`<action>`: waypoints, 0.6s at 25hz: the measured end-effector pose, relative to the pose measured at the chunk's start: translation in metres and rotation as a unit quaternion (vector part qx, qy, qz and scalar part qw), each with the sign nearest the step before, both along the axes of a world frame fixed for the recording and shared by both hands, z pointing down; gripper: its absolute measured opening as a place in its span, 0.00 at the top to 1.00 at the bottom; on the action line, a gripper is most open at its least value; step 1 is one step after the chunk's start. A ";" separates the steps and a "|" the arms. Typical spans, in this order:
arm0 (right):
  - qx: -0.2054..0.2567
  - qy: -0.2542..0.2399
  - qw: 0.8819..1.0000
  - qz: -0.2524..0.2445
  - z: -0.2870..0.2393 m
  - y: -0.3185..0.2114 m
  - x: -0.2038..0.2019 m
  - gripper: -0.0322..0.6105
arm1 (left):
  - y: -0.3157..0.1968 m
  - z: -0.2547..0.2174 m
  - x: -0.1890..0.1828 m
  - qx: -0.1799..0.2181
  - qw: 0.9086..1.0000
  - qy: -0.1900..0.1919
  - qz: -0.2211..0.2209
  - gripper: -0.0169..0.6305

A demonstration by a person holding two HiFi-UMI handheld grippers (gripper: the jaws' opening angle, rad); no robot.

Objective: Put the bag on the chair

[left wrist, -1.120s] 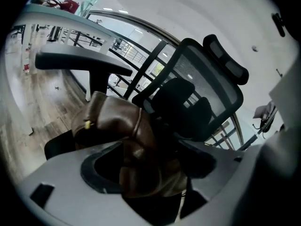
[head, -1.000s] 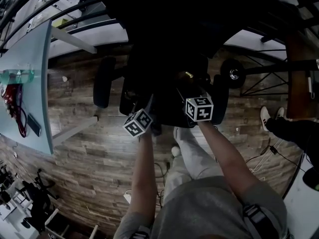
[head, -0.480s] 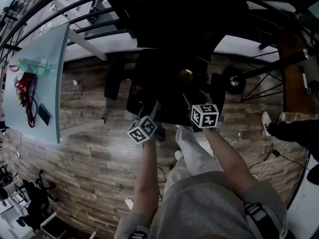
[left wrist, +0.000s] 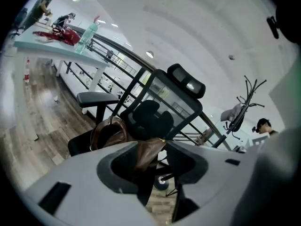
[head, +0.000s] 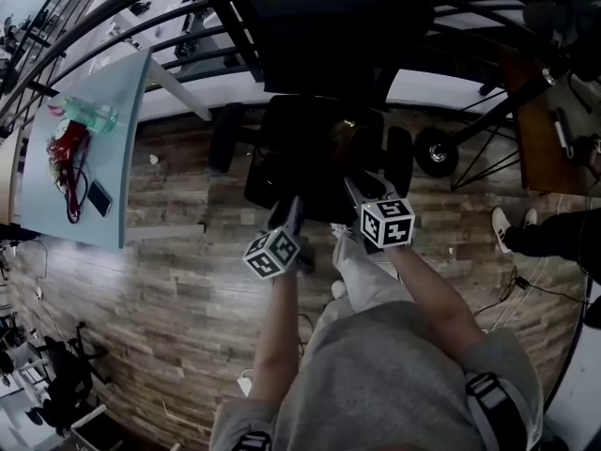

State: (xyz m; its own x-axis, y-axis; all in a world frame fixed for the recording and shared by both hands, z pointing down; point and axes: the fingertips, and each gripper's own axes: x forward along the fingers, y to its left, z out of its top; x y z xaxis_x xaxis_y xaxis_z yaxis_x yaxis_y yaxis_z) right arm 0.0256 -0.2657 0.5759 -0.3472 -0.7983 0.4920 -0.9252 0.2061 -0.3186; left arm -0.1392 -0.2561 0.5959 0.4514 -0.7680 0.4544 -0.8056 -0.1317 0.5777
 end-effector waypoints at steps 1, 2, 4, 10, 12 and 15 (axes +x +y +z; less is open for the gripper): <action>0.003 -0.001 1.000 -0.006 -0.008 0.008 -0.002 0.76 | 0.007 -0.008 -0.001 0.005 1.000 -0.003 -0.004 0.72; 0.006 -0.001 1.000 -0.012 -0.016 0.015 -0.005 0.78 | 0.013 -0.015 -0.002 0.010 1.000 -0.005 -0.008 0.75; 0.016 0.003 1.000 -0.020 -0.032 0.029 -0.007 0.83 | 0.026 -0.031 -0.003 0.021 1.000 -0.007 -0.013 0.83; 0.027 0.005 0.999 -0.029 -0.065 0.075 -0.010 0.91 | 0.072 -0.067 -0.002 0.045 0.999 -0.010 -0.013 0.93; 0.035 0.008 0.999 -0.033 -0.075 0.089 -0.013 0.92 | 0.085 -0.077 -0.004 0.048 0.999 -0.011 -0.008 0.94; 0.046 0.010 0.998 -0.043 -0.089 0.108 -0.016 0.93 | 0.105 -0.090 -0.001 0.052 0.998 -0.018 0.008 0.95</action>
